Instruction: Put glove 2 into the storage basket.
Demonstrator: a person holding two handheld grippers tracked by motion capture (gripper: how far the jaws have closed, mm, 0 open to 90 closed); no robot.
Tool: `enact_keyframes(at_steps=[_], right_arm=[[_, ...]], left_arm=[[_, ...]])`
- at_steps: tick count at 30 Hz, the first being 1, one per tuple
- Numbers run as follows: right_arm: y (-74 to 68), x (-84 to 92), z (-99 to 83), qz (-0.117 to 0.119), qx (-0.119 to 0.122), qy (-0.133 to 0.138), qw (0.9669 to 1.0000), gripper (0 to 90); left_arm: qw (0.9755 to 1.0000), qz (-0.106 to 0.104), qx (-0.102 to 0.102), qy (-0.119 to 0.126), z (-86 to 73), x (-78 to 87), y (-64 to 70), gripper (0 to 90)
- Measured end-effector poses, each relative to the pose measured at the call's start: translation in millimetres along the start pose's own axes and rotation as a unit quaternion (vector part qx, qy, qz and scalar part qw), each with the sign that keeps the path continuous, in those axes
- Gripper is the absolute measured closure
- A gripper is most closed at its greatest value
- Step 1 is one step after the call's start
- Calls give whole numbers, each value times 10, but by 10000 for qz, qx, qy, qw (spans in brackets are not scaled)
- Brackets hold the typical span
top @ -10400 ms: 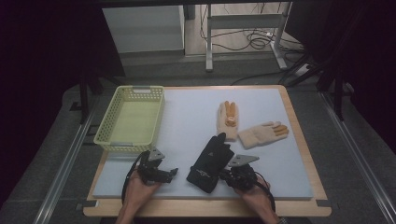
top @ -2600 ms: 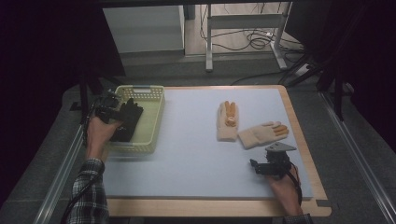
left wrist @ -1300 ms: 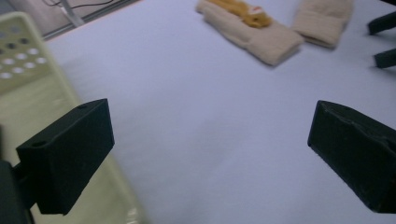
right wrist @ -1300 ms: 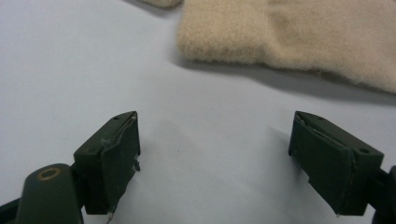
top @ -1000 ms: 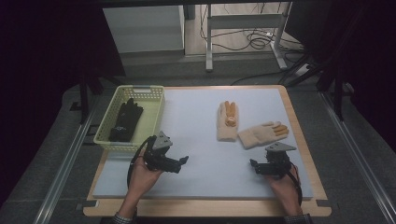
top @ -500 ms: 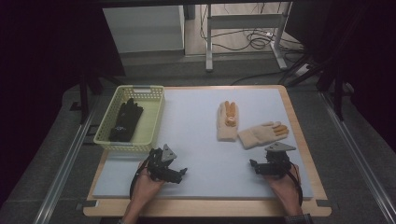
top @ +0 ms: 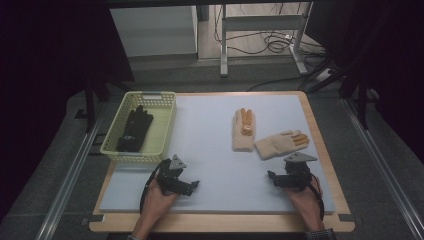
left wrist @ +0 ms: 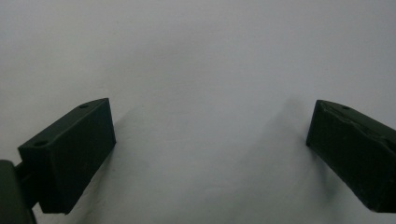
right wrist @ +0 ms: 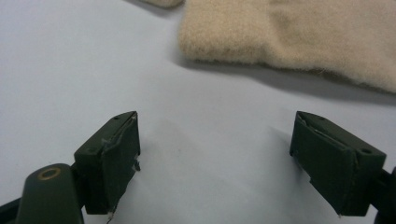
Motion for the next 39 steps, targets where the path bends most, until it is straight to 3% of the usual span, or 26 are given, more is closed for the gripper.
enact_keyframes(at_steps=[8, 15, 18, 24, 29, 31, 34, 39], right_arm=[[53, 66, 54, 42, -207, 110, 9997, 251], [242, 80, 384, -169, -315, 144, 9993, 281], [377, -10, 536, -319, -381, 137, 9987, 237], [606, -287, 663, -628, -557, -29, 9965, 170], [697, -558, 665, -636, -678, -197, 9955, 167], [681, -640, 651, -615, -605, -264, 9959, 274], [637, -628, 647, -591, -563, -135, 9966, 478], [606, -542, 627, -369, -514, -184, 9978, 538]], left_arm=[[10000, -1, 4, 6, 0, -1, 1, 13], [10000, -1, 7, 8, 0, 0, 1, 13], [10000, -1, 7, 9, 0, 0, 1, 13], [10000, 0, 6, 9, 0, 0, 1, 14], [10000, 0, 6, 10, 0, 0, 1, 14], [10000, 2, 5, 11, 0, 0, 1, 13], [10000, 0, 4, 13, -1, 0, 1, 14], [10000, 2, 4, 12, -1, 0, 1, 14]])
Point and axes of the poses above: each handheld gripper's, and its own axes: x roughly backward along the jaws, z roughly out of its top, y roughly to its right, the point moved 7 cm from there along -x, roughly forward along the jaws, and after that the axes turned 3 degrees about -z, right-handed, at the moved point
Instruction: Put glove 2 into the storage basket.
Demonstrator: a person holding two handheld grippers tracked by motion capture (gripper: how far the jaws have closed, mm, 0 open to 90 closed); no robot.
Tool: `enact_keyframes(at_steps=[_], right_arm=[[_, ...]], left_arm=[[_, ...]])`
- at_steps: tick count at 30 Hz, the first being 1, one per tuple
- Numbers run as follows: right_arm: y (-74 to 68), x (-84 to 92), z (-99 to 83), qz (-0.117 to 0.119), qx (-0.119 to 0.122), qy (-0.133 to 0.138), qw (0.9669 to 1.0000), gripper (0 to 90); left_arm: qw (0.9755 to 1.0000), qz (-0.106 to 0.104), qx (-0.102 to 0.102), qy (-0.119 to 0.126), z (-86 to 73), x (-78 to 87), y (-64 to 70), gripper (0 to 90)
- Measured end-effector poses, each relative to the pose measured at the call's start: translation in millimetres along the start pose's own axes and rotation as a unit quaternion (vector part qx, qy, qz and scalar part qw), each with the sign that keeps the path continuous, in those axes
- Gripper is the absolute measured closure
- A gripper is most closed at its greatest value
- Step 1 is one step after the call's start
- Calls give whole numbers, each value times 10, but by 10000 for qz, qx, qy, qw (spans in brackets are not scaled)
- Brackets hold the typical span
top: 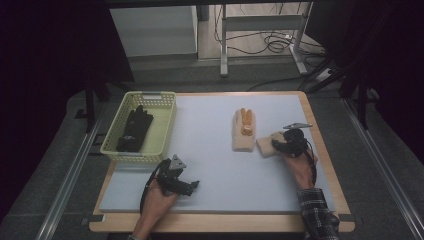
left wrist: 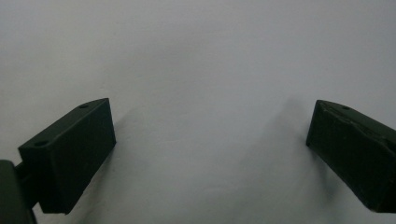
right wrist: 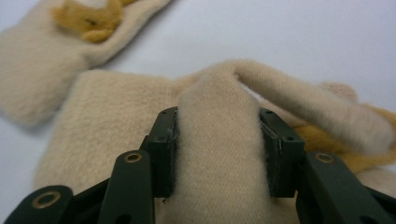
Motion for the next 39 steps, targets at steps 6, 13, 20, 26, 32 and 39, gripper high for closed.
enact_keyframes(at_steps=[6, 13, 20, 26, 32, 39], right_arm=[[-59, 326, 54, 392, 188, 352, 9984, 537], [-475, 781, 153, 1153, 763, 678, 9881, 522], [-1233, 967, 201, 2048, 1619, 754, 9624, 508], [-1815, 691, 56, 2593, 2219, 422, 9390, 486], [-1974, 393, 17, 2533, 2153, 302, 9426, 305], [-1585, 548, 84, 1993, 1740, 505, 9631, 336]], left_arm=[[10000, -1, 3, -1, 0, 0, 1, 14], [10000, 3, -13, -3, 0, 0, -2, 14], [10000, 6, 11, 9, 1, -1, 1, 14], [10000, 5, 4, 12, 1, -2, 0, 14], [10000, 10, -12, 7, 1, 0, -3, 14], [10000, 3, 2, 1, 0, 0, 0, 14]])
Point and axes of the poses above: each handheld gripper's, and its own axes: x roughly backward along the jaws, z roughly out of its top, y roughly to its right, the point moved 7 cm from there along -x, roughly forward along the jaws, and after that the axes turned 3 degrees about -z, right-handed, at the moved point
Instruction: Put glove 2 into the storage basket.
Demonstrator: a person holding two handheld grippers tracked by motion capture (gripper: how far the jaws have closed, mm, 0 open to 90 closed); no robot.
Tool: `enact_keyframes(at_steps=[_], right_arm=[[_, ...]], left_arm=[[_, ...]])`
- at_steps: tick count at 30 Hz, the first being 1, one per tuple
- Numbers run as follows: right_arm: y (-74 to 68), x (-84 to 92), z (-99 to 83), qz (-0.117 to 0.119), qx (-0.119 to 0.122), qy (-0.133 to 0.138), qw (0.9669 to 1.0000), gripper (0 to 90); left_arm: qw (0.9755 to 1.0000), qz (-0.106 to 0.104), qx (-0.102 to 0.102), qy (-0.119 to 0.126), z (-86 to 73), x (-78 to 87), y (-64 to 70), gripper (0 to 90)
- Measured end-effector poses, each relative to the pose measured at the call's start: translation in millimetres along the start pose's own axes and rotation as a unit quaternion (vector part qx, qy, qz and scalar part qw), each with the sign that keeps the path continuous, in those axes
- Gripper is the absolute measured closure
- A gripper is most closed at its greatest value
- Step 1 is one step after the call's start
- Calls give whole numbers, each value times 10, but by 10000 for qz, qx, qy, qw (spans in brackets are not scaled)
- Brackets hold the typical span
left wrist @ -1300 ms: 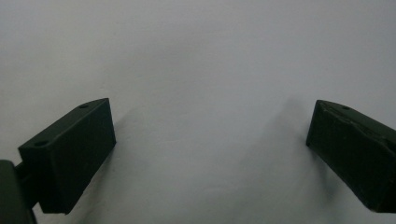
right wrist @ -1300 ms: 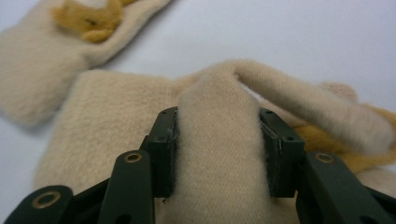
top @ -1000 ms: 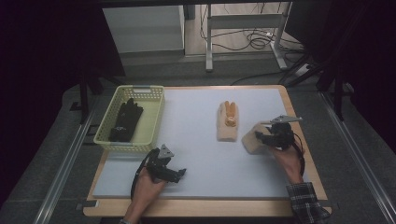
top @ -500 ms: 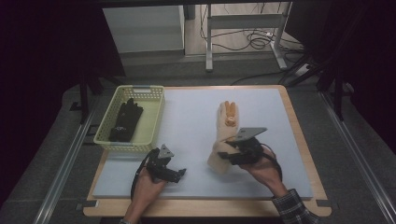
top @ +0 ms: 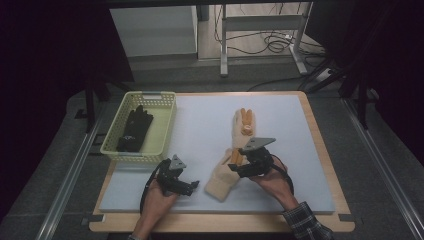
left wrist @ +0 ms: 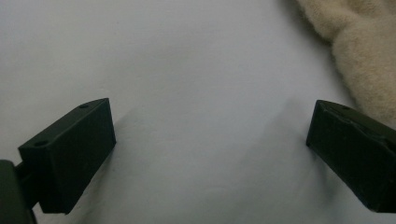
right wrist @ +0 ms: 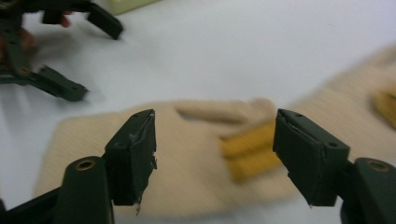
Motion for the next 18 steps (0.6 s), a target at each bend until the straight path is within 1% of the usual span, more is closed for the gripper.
enact_keyframes(at_steps=[2, 4, 6, 8, 10, 13, 14, 15, 18], right_arm=[[75, 54, -69, -139, -145, -34, 9998, 424], [136, 93, -169, -205, -341, -100, 9992, 556], [161, 94, -250, -241, -443, -175, 9986, 638], [177, 73, -339, -289, -501, -272, 9980, 702], [187, 27, -416, -321, -558, -377, 9972, 734], [201, -67, -492, -385, -571, -511, 9963, 739], [206, -114, -501, -398, -576, -525, 9962, 739], [209, -140, -492, -409, -570, -468, 9964, 738], [208, -233, -424, -396, -549, -418, 9968, 738]], left_arm=[[10000, -1, 2, 2, 0, 0, 0, 14], [10000, 0, -1, 0, 0, 0, 0, 14], [10000, 0, -1, 0, 0, 0, 0, 14], [10000, 1, -1, 0, 0, 0, 0, 14], [10000, 1, -2, 1, 0, 0, 0, 14], [10000, 1, -2, 2, 0, 0, 0, 14], [10000, 1, -2, 2, 0, 0, 0, 14], [10000, 1, -3, 2, 0, 0, 0, 14], [10000, -4, 1, -1, 0, 0, 0, 14]])
Point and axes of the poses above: each handheld gripper's, and its own axes: x roughly backward along the jaws, z roughly out of its top, y roughly to its right, the point moved 7 cm from there along -x, roughly forward along the jaws, and after that the axes turned 3 degrees about -z, right-handed, at the moved point
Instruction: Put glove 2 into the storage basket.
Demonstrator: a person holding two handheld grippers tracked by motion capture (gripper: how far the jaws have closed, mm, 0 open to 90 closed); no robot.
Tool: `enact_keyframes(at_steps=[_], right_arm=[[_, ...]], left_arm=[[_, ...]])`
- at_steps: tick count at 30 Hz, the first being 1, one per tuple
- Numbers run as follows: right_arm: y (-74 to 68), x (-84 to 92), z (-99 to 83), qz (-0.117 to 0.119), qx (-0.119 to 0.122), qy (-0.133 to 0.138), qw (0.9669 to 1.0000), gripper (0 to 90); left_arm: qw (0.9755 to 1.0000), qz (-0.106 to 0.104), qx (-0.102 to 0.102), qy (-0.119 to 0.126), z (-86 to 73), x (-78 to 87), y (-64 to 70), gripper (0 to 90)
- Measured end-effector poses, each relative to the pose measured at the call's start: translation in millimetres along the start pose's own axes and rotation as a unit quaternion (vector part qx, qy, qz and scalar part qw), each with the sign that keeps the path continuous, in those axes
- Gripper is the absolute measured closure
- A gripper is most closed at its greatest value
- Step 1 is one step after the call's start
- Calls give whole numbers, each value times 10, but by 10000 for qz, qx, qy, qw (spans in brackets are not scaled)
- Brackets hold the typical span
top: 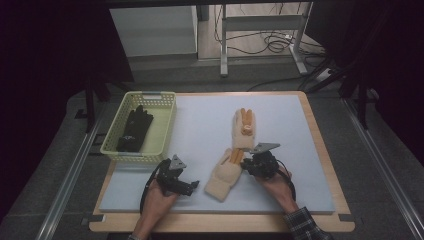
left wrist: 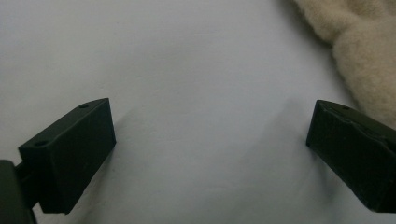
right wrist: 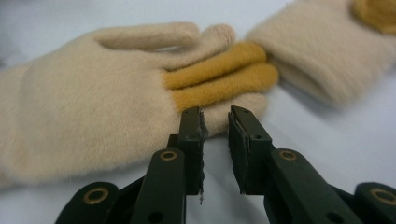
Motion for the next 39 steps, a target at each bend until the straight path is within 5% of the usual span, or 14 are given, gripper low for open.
enact_keyframes(at_steps=[8, 15, 28, 33, 36, 39], right_arm=[[5, -86, 156, 79, 79, 74, 9999, 671], [364, 32, 267, -279, -142, 280, 9991, 572], [950, -385, 572, -833, -58, 369, 9958, 348], [993, -533, 625, -784, 176, 238, 9965, 370], [996, -585, 611, -863, 261, 108, 9959, 536], [1017, -553, 621, -800, 90, 103, 9967, 606]], left_arm=[[10000, 0, 0, -1, 0, 0, 0, 14], [10000, 4, 1, 0, 0, 0, 0, 14], [10000, 2, 0, 2, 0, 0, -1, 14], [10000, -4, 0, -1, 0, 0, -1, 14], [10000, -2, -1, 0, 0, 0, -1, 14], [10000, -6, 7, 7, 1, -1, 1, 14]])
Point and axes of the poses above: each handheld gripper's, and its own axes: x roughly backward along the jaws, z roughly out of its top, y roughly to its right, the point moved 7 cm from there along -x, roughly forward along the jaws, and after that the axes turned 3 degrees about -z, right-handed, at the moved point
